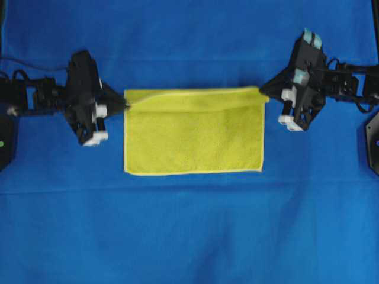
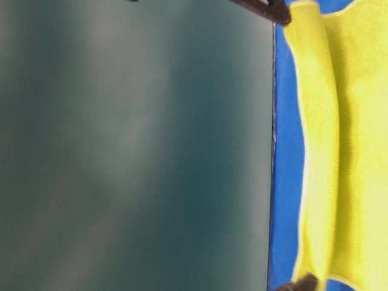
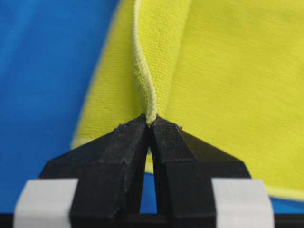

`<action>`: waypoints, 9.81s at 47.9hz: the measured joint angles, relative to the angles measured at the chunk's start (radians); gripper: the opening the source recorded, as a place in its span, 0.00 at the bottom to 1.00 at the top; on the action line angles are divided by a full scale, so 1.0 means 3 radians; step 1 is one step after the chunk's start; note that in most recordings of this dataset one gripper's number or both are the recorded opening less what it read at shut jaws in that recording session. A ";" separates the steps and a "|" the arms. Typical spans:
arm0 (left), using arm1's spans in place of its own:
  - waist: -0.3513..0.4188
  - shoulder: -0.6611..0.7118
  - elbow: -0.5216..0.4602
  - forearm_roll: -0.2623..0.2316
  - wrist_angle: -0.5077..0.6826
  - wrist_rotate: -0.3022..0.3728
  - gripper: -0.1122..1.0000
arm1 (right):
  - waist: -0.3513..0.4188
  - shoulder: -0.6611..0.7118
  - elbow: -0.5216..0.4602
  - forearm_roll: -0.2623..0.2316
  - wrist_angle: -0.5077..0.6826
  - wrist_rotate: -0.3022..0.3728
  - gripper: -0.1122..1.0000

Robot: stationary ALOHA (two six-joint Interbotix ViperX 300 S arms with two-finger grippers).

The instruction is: Fold the yellow towel.

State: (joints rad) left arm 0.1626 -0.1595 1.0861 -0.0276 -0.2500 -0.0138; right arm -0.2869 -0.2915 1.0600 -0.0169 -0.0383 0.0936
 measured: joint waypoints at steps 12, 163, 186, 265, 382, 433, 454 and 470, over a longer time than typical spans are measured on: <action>-0.0389 0.0000 0.0010 0.0000 0.0133 -0.0210 0.11 | 0.0332 -0.0010 0.0015 0.0005 0.0097 0.0261 0.13; 0.0159 0.0654 -0.0383 0.0000 0.0358 -0.0240 0.51 | 0.0005 0.0874 -0.0261 -0.0481 0.0133 0.0828 0.62; 0.0133 0.0634 -0.0419 0.0000 0.0675 -0.0205 0.14 | 0.0046 0.0874 -0.0266 -0.0486 0.0138 0.0793 0.12; -0.0787 0.0143 -0.1411 0.0000 0.0634 -0.0169 0.14 | -0.0741 -0.0199 -0.0721 -0.0716 0.0701 0.0803 0.12; -0.0992 0.1478 -0.1866 -0.0015 -0.0036 -0.0348 0.14 | -0.0568 0.1197 -0.1514 -0.1007 0.0112 0.0798 0.12; -0.0680 0.0077 -0.1135 -0.0010 0.0578 -0.0302 0.82 | -0.0608 0.0430 -0.1089 -0.1007 0.0174 0.0833 0.66; 0.0010 -0.0685 -0.0414 -0.0015 -0.0266 0.0015 0.82 | -0.0562 -0.0915 -0.0184 -0.1007 -0.0240 0.0839 0.66; 0.0041 -0.0731 -0.0332 -0.0015 -0.0414 0.0010 0.82 | -0.0557 -0.1115 0.0061 -0.0977 -0.0516 0.0854 0.66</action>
State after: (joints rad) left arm 0.1749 -0.3789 0.9863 -0.0322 -0.3743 -0.0107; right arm -0.4541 -0.6259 1.0784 -0.3099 -0.1933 0.3497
